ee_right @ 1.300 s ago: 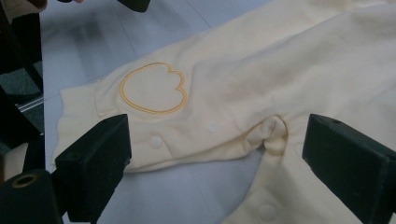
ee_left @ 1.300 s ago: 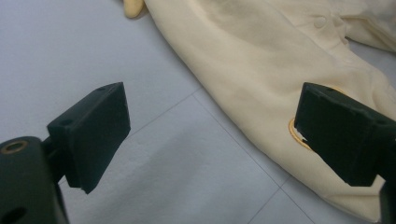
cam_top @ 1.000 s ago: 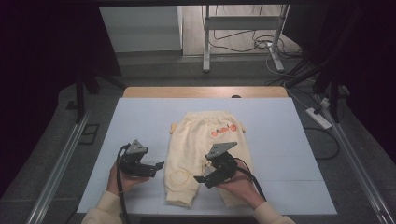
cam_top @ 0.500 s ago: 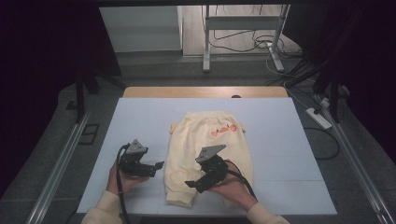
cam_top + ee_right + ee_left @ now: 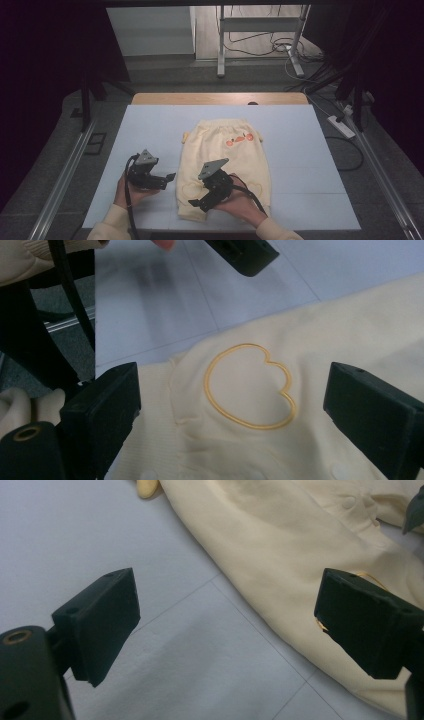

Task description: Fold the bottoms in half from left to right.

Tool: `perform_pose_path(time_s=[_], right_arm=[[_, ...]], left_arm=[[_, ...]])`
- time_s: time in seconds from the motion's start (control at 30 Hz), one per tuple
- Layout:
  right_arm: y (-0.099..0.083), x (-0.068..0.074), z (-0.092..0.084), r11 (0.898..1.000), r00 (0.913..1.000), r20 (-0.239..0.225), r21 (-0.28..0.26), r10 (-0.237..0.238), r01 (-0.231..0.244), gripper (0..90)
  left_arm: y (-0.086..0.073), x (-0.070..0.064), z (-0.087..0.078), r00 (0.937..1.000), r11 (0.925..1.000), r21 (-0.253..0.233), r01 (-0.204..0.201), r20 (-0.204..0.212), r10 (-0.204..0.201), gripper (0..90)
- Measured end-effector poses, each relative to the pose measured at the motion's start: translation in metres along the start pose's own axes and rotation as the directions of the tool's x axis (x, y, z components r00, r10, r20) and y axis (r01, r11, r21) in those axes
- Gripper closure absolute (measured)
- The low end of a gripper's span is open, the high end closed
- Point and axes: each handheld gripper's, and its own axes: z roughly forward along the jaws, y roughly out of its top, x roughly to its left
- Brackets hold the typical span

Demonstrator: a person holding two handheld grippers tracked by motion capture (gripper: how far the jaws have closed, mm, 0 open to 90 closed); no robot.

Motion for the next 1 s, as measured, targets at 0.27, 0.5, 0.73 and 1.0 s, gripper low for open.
perform_pose_path(time_s=[0.27, 0.5, 0.73, 1.0], right_arm=[[0.005, 0.007, 0.017, 0.999, 0.9992, -0.032, 0.018, -0.025, 0.026, 8.3], [0.008, 0.016, 0.027, 0.998, 0.9963, -0.066, 0.030, -0.055, 0.057, 13.0], [0.007, 0.026, 0.038, 0.995, 0.9935, -0.088, 0.065, -0.072, 0.078, 13.1], [0.003, 0.038, 0.047, 0.986, 0.9895, -0.092, 0.114, -0.111, 0.122, 13.3]], left_arm=[[0.000, 0.000, -0.001, 1.0000, 1.0000, -0.004, 0.004, -0.003, -0.004, 10.7], [0.000, 0.001, -0.001, 1.0000, 1.0000, -0.004, 0.005, -0.002, -0.005, 10.7], [0.000, 0.001, 0.000, 1.0000, 1.0000, 0.001, 0.002, -0.004, -0.002, 10.7], [-0.001, 0.001, 0.000, 1.0000, 1.0000, 0.002, 0.003, -0.009, -0.003, 10.7]])
